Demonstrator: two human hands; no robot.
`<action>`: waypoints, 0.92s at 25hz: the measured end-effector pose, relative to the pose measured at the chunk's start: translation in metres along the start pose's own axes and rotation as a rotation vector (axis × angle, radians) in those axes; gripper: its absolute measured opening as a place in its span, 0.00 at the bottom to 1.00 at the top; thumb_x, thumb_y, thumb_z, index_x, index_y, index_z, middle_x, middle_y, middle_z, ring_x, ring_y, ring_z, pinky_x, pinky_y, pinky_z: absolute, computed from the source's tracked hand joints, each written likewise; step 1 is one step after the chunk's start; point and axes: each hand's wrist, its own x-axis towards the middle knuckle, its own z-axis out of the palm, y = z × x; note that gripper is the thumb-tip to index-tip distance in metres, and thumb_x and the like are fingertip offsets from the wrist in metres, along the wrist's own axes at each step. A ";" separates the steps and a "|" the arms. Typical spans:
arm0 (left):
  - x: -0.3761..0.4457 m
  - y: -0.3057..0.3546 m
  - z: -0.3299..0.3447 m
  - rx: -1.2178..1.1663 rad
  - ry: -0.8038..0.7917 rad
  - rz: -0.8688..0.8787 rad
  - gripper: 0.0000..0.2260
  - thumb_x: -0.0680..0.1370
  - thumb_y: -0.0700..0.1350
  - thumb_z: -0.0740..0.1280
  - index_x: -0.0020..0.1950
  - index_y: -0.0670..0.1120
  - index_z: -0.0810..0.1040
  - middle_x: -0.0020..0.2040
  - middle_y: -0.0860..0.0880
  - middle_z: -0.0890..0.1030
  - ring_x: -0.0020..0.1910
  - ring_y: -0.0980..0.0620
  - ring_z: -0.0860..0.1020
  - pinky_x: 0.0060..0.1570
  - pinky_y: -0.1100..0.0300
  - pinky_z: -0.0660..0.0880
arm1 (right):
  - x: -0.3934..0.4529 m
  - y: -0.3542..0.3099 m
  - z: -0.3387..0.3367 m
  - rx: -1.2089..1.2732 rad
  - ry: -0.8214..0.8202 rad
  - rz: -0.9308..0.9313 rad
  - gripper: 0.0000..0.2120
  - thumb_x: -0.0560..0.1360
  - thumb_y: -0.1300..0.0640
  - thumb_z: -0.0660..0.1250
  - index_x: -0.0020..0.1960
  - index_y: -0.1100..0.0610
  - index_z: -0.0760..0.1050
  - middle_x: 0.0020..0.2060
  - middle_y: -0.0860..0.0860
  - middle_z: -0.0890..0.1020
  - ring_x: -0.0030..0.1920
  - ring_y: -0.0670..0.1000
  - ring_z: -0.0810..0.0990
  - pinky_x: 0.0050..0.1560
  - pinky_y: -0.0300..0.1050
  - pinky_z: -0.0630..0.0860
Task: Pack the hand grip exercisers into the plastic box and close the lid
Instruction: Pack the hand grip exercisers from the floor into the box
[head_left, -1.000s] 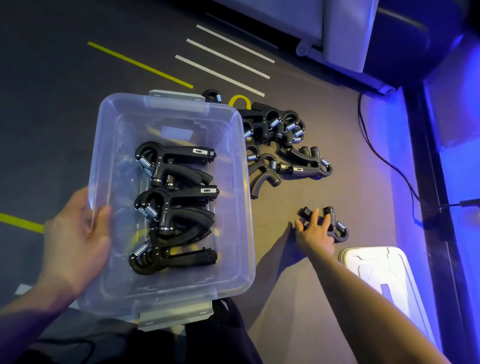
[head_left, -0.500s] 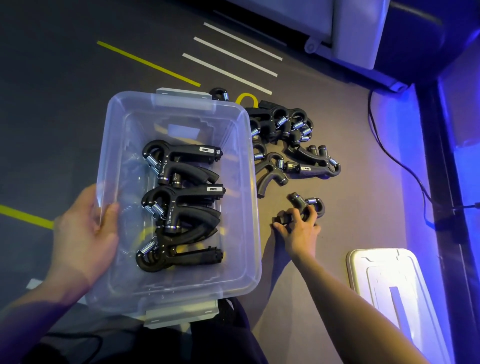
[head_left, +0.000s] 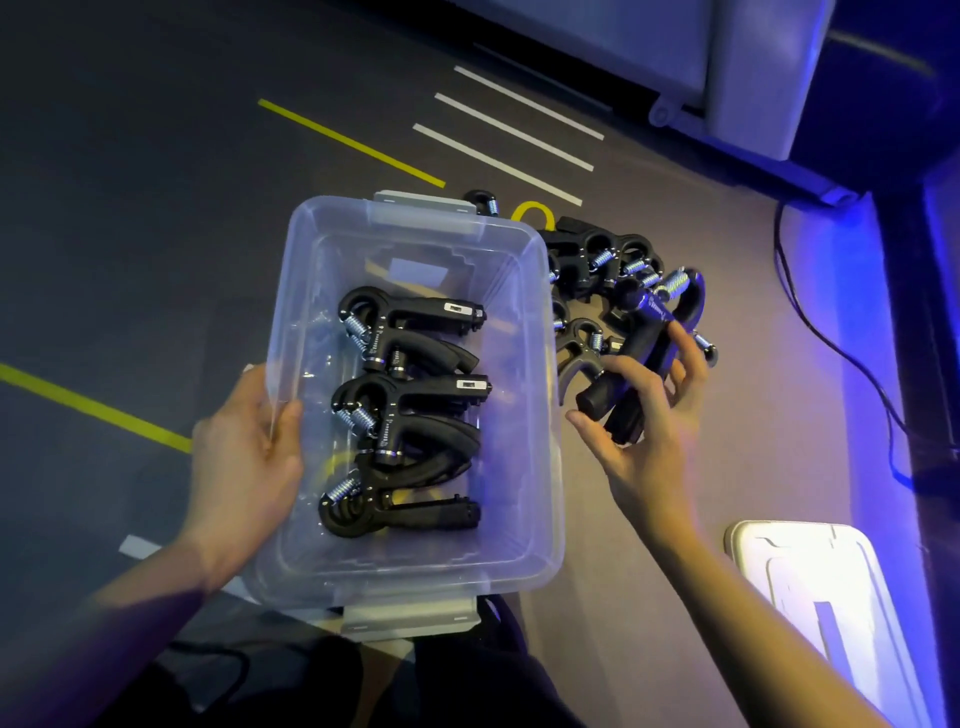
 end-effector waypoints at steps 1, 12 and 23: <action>0.000 0.001 0.000 0.004 0.003 0.005 0.07 0.76 0.36 0.62 0.53 0.40 0.74 0.28 0.41 0.72 0.28 0.40 0.70 0.29 0.51 0.64 | 0.003 -0.012 -0.002 -0.006 -0.028 -0.107 0.20 0.69 0.49 0.74 0.58 0.53 0.75 0.70 0.58 0.57 0.73 0.60 0.59 0.68 0.59 0.65; 0.003 -0.009 0.002 -0.020 0.032 0.035 0.11 0.76 0.37 0.62 0.58 0.41 0.73 0.28 0.46 0.70 0.32 0.34 0.72 0.34 0.46 0.71 | 0.014 -0.063 0.043 -0.247 -0.876 -0.720 0.29 0.62 0.59 0.77 0.59 0.45 0.70 0.72 0.52 0.56 0.70 0.62 0.58 0.45 0.61 0.79; 0.003 -0.011 0.002 -0.010 0.030 0.027 0.09 0.77 0.38 0.61 0.57 0.41 0.73 0.26 0.54 0.65 0.29 0.42 0.65 0.31 0.52 0.63 | 0.001 -0.062 0.099 -0.386 -1.283 -0.782 0.21 0.69 0.56 0.69 0.61 0.49 0.74 0.76 0.53 0.52 0.73 0.63 0.55 0.67 0.58 0.65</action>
